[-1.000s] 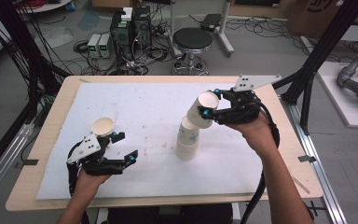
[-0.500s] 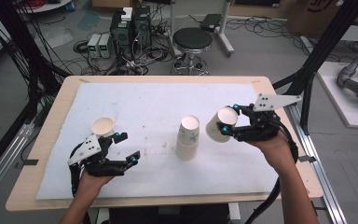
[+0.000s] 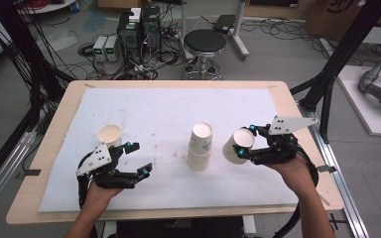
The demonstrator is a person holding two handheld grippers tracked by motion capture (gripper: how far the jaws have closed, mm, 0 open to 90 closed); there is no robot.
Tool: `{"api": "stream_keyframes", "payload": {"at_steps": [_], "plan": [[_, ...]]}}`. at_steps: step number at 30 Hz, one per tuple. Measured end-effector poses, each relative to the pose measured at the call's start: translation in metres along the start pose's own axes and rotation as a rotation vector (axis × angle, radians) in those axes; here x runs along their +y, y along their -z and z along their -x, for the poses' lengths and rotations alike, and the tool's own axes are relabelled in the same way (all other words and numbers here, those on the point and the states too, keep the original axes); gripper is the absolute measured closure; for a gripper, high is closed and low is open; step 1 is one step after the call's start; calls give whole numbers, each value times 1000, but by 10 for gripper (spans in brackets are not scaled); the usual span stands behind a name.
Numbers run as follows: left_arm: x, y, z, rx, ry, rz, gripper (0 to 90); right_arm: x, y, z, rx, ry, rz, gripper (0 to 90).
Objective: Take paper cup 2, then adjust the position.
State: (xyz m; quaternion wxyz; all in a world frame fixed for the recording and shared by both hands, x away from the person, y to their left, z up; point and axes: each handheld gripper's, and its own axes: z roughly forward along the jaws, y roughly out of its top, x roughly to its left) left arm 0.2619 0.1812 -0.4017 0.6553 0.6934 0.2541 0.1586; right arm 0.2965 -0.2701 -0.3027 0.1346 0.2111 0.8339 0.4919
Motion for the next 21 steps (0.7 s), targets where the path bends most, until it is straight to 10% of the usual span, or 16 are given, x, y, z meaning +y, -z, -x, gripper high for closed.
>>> {"api": "stream_keyframes", "payload": {"at_steps": [21], "plan": [[3, -7, 9, -75, -22, -15, 169, -20, -13, -18, 51, -12, 26, 362]]}}
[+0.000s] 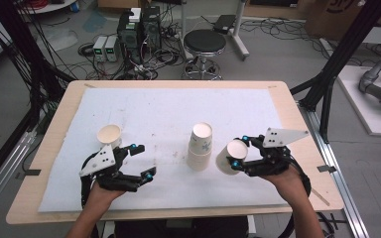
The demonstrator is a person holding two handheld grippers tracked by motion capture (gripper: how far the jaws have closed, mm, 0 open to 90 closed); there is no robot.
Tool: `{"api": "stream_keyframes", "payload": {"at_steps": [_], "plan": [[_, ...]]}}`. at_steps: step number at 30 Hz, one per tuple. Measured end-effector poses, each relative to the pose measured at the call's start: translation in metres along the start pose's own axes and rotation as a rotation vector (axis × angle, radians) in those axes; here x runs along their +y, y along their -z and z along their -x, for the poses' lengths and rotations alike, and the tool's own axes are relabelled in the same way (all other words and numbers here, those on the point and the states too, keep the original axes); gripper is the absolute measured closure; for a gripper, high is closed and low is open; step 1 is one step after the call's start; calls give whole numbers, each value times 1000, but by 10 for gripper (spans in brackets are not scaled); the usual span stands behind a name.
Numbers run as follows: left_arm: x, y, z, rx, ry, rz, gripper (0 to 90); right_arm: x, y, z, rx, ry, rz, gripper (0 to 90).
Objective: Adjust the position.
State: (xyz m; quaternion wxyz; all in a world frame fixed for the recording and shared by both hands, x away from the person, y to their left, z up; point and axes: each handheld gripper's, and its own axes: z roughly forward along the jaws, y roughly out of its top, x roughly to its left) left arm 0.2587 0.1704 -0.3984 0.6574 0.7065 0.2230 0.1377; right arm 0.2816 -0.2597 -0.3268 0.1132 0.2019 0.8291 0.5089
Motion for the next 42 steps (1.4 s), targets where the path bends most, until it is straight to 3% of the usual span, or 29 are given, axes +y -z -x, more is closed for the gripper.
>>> {"api": "stream_keyframes", "payload": {"at_steps": [11, 22, 35, 42], "plan": [[0, -11, 12, -40, -27, -31, 172, -19, -23, -6, 88, -35, 68, 363], [1, -17, 24, -94, -42, -42, 172, -23, -38, -7, 134, -31, 50, 363], [-4, -52, 41, -208, -57, -101, 174, -22, -44, -14, 180, -19, 39, 362], [-8, -71, 45, -217, -57, -123, 172, -20, -47, -18, 199, -17, 33, 361]]}}
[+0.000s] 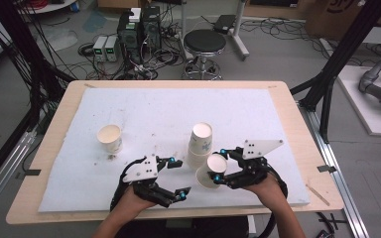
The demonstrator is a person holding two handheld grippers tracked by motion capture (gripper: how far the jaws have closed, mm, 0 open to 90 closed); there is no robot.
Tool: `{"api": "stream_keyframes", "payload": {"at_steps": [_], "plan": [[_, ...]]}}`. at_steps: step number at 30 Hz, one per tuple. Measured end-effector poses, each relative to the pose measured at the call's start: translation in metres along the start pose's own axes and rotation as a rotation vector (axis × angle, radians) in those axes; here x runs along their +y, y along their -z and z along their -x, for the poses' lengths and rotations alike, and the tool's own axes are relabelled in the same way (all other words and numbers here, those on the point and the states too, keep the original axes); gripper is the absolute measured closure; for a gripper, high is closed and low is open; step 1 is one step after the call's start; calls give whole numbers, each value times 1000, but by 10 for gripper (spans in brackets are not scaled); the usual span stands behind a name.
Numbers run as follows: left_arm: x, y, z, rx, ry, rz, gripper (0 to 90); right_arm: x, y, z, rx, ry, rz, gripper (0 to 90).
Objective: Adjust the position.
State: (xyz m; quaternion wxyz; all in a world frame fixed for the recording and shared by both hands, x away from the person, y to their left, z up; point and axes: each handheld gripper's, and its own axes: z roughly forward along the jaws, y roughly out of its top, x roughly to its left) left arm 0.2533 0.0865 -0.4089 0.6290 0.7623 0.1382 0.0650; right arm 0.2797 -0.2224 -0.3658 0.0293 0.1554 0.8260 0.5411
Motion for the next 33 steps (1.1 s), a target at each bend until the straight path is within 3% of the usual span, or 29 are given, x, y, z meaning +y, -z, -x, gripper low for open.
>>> {"api": "stream_keyframes", "payload": {"at_steps": [14, 33], "plan": [[2, -23, 0, -41, -7, -19, 180, 1, -4, -3, 23, 10, -2, 361], [2, -38, 1, -73, -15, -29, 200, 4, -12, -10, 72, 20, -2, 361]]}}
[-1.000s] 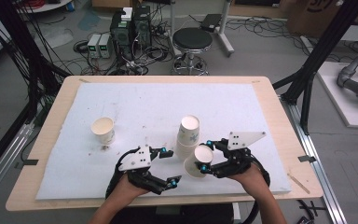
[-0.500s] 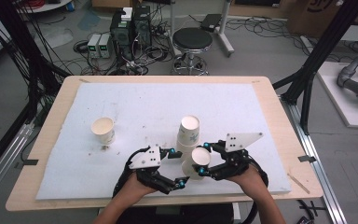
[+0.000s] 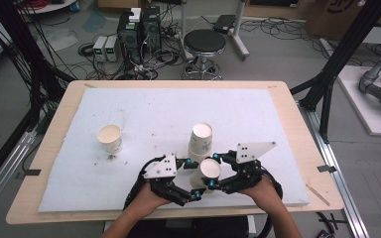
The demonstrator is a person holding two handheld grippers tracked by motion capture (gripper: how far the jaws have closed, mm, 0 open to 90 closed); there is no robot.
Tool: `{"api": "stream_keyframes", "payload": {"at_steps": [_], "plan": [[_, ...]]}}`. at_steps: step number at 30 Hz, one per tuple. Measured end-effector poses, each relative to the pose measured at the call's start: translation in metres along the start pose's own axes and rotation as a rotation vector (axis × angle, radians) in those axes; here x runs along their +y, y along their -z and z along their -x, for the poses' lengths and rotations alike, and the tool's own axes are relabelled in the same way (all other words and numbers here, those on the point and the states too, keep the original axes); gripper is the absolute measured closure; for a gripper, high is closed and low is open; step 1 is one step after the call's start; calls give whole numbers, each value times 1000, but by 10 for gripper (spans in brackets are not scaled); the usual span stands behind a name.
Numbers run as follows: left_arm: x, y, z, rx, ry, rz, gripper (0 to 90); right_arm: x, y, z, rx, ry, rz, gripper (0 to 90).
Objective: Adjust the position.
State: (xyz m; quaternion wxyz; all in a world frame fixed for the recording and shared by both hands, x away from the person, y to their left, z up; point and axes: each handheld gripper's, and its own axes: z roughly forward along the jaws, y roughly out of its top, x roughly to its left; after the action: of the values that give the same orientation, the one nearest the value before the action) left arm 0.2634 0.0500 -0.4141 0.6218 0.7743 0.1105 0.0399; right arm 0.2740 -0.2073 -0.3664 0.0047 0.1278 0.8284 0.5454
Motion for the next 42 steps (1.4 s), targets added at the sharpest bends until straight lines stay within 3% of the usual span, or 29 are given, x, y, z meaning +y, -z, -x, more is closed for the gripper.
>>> {"api": "stream_keyframes", "payload": {"at_steps": [8, 16, 17, 19, 21, 31, 42], "plan": [[-1, -3, 0, -31, 4, 2, 260, 0, -1, -1, 23, -4, 16, 361], [2, 0, 1, -19, -11, -20, 330, -1, -3, 0, 29, -12, 17, 361], [3, 1, 1, -16, -15, -28, 337, -2, -4, 0, 32, -23, 22, 337], [5, 2, 1, -9, -18, -45, 343, -2, -5, 1, 32, -61, 38, 194], [7, 4, 1, -10, -18, -65, 349, -1, -5, 1, 17, -59, 34, 182], [29, 13, 4, -9, -105, -325, 361, 1, -3, -2, 20, -3, 5, 183], [40, 6, 1, -35, -144, -511, 365, 10, -12, -8, 11, 110, -182, 211]]}}
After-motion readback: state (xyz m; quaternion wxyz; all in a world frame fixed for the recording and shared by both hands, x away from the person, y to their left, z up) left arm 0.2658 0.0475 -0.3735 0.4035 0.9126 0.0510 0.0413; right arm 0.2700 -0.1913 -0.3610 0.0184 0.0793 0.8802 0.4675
